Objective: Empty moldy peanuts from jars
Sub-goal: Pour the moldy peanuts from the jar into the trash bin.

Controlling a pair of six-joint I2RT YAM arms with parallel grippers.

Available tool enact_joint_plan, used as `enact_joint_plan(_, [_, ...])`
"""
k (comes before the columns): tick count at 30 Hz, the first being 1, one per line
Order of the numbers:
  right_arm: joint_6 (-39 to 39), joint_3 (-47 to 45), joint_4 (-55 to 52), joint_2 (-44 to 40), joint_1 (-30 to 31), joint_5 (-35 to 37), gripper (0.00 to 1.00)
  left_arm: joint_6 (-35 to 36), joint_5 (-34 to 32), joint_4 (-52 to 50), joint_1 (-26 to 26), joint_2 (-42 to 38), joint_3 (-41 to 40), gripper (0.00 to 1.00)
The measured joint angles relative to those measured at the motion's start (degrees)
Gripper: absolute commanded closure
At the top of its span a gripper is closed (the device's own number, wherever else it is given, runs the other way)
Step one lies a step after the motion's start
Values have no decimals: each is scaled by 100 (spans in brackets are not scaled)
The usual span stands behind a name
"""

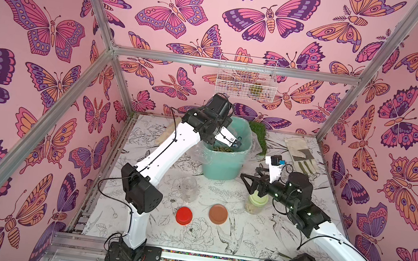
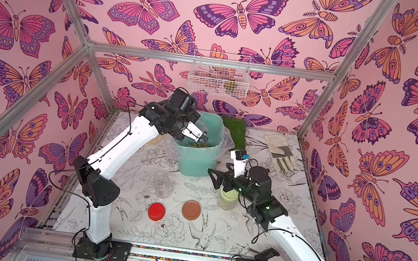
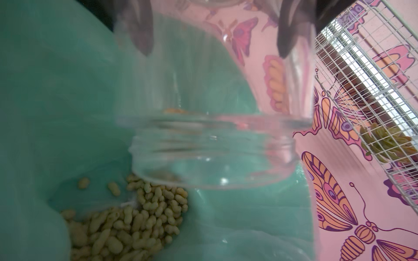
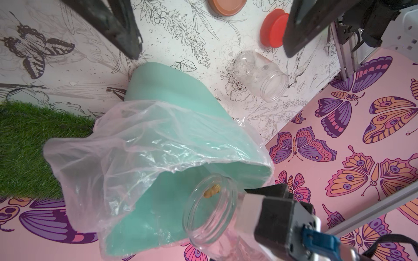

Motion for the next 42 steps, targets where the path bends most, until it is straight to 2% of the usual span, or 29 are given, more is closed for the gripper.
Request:
enact_joint_plan(10, [2, -2, 9, 22, 0, -2, 1, 168, -260, 319, 0, -319, -173, 100])
enact_joint_plan(14, [4, -2, 11, 22, 0, -2, 1, -258, -98, 507, 20, -328, -195, 100])
enact_joint_plan(19, [4, -2, 31, 24, 0, -4, 1, -1615, 459, 1032, 201, -557, -509, 100])
enact_joint_plan(23, [4, -2, 57, 63, 0, -7, 1, -2793, 750, 1982, 466, -1259, -1574, 100])
enact_joint_plan(32, [13, -2, 90, 146, 0, -68, 1, -6070, 1255, 5274, 1163, -2750, -4468, 100])
enact_joint_plan(36, [26, 0, 94, 184, 0, -120, 1, -7503, 1375, 6544, 1392, -3062, -5490, 100])
enact_joint_plan(42, [26, 0, 90, 227, 0, -245, 1, -8944, 1397, 7759, 1488, -3136, -6347, 100])
